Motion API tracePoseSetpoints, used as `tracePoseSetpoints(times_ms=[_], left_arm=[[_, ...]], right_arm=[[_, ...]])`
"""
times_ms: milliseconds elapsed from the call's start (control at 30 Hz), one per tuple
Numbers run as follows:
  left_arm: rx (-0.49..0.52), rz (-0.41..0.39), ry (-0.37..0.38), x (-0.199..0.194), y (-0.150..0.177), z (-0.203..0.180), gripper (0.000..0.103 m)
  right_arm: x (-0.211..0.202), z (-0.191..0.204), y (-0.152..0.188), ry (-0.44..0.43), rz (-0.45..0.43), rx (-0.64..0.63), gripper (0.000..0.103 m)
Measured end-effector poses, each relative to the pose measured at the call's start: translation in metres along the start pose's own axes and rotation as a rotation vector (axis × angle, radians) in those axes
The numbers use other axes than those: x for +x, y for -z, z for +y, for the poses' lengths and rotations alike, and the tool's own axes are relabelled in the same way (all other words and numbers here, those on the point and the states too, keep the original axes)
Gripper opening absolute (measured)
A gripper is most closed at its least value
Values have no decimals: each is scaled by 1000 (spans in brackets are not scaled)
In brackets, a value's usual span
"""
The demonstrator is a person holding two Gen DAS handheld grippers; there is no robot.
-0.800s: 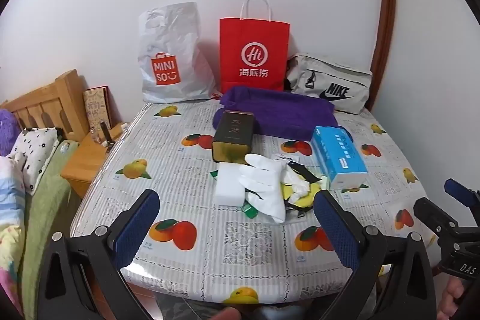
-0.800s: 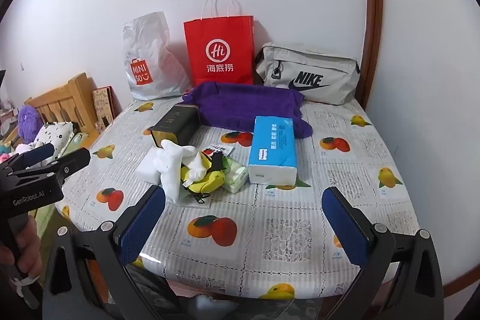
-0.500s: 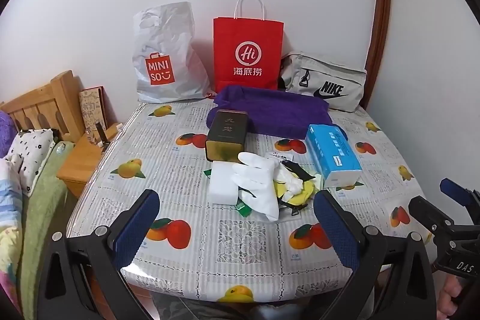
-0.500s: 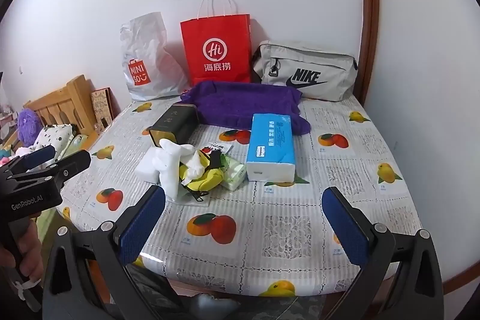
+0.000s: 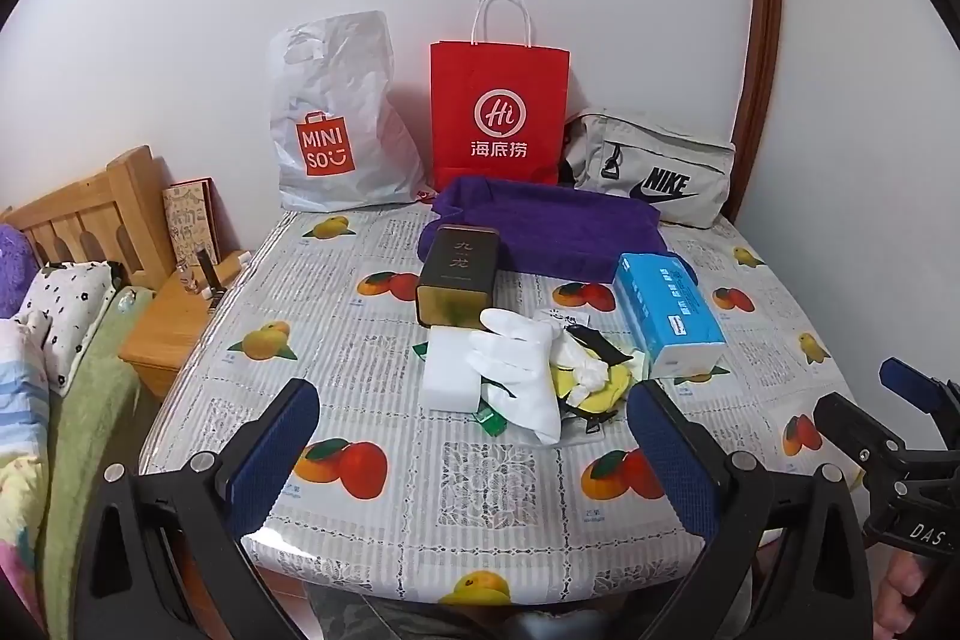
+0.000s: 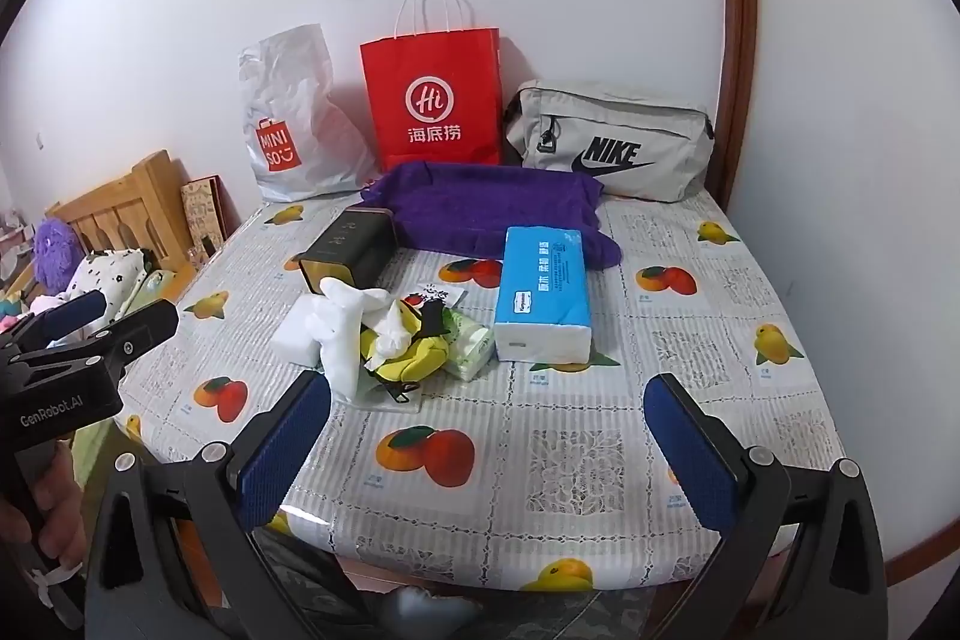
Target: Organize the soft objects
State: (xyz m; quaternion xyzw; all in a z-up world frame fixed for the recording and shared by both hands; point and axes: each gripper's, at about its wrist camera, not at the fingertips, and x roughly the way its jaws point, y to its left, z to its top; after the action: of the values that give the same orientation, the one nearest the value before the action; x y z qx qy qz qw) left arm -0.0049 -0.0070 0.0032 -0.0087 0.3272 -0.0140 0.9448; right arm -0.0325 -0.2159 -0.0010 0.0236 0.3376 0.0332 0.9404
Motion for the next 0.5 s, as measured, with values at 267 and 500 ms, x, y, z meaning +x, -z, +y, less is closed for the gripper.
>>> tracePoseSetpoints(times_ms=[267,500], left_arm=[[-5,2,-3,-2,0,4,103],[-2,3,-8,-2,-1,7,103]], right_arm=[[0,2,0,-1,2,-5,103],[1,7,0,-10,1,-9,103]])
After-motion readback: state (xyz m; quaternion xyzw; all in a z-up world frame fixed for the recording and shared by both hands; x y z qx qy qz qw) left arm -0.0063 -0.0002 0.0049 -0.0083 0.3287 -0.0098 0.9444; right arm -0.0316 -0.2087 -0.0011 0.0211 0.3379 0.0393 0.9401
